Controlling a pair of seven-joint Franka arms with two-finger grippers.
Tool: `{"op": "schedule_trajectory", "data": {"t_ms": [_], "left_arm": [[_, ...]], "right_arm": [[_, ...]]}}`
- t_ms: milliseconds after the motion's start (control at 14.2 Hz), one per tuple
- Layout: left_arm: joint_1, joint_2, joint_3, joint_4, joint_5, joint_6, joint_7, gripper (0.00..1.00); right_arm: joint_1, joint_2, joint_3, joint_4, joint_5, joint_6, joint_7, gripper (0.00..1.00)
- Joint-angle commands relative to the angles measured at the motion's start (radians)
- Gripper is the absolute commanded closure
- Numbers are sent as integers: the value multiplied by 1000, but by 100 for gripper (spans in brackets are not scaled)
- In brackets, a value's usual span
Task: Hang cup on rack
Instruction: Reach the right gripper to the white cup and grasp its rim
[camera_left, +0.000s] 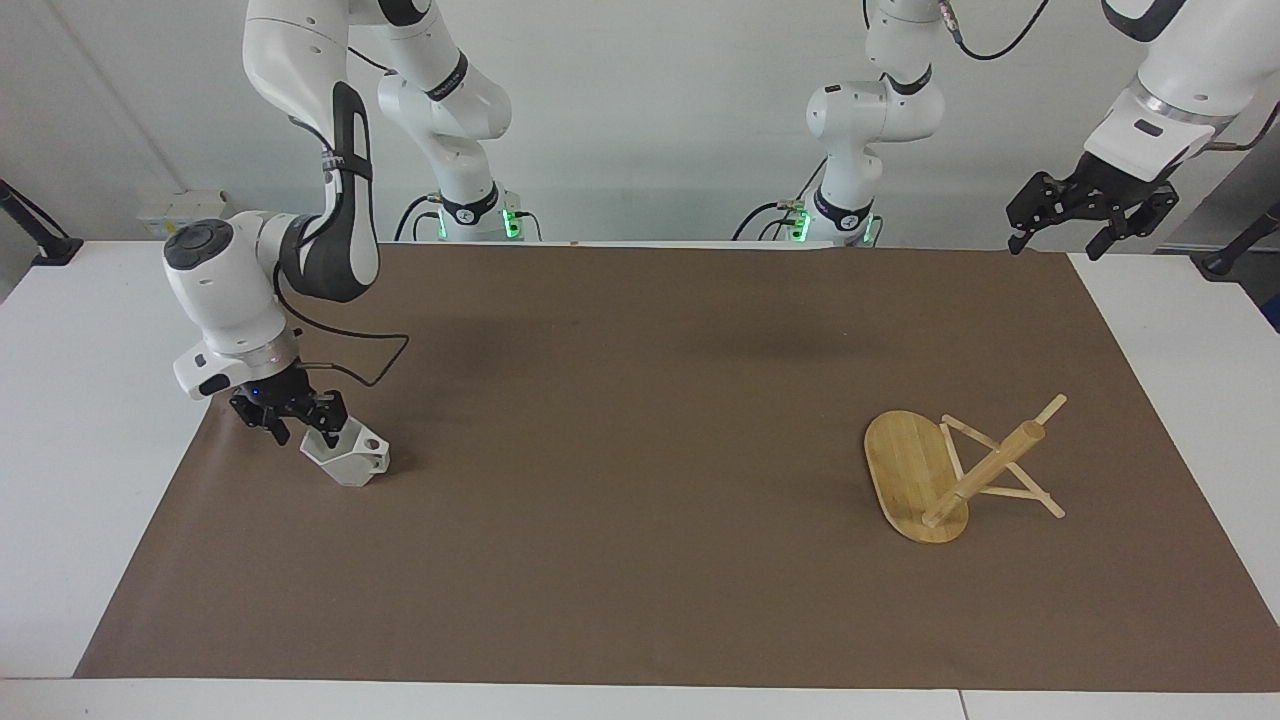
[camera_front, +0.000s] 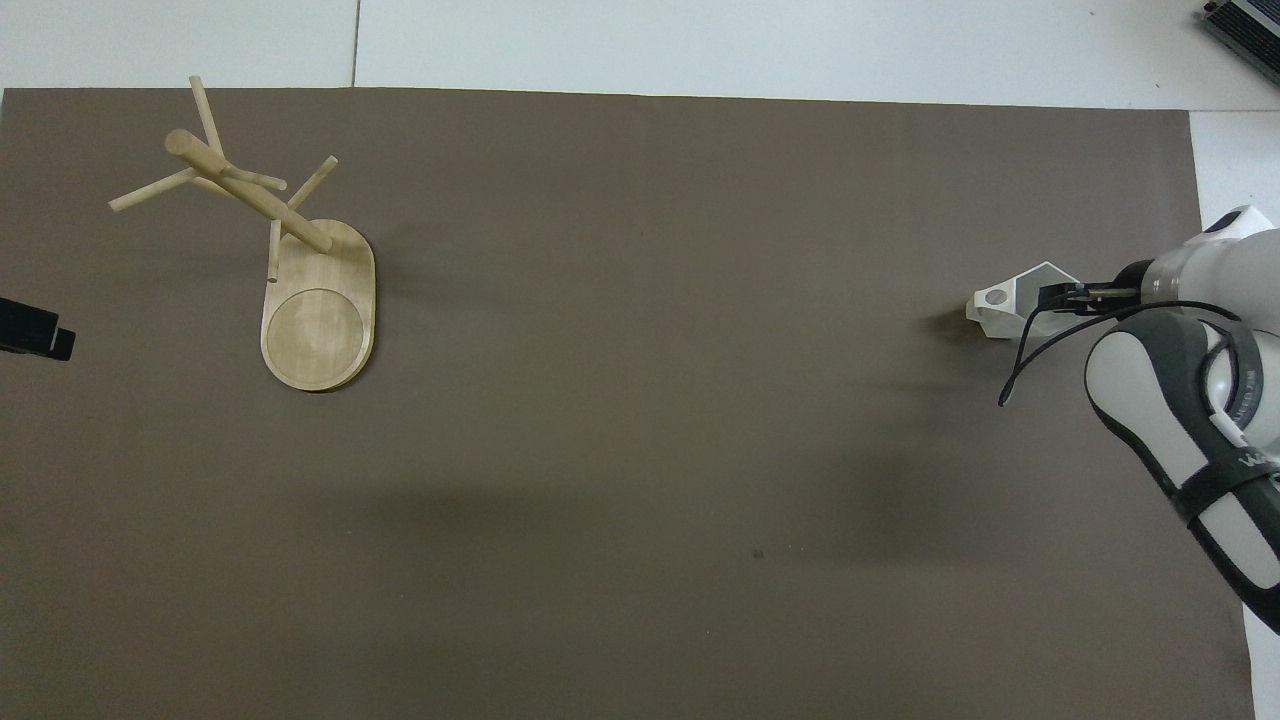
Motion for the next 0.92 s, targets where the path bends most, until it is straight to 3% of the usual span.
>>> {"op": "schedule_trajectory", "data": {"t_ms": [0,70,141,211,846], "left_arm": [[4,-17,1,-21,-3,4,7,0],[4,-17,1,-23,-3,6,9,0],[-2,-17,1,-23,-3,6,9,0],[-2,-19,0,-23,-3,8,9,0],[-19,-19,-11,-23,-3,-9,4,0]], "right_arm": [[-11,-4,6,-15,17,27,18,57],[-11,-4,6,-15,17,26,20,82],[-9,-4,6,-15,17,26,21,96],[-9,-4,6,-15,17,24,23,100],[0,-2,18,21,20,-45,14,100]]}}
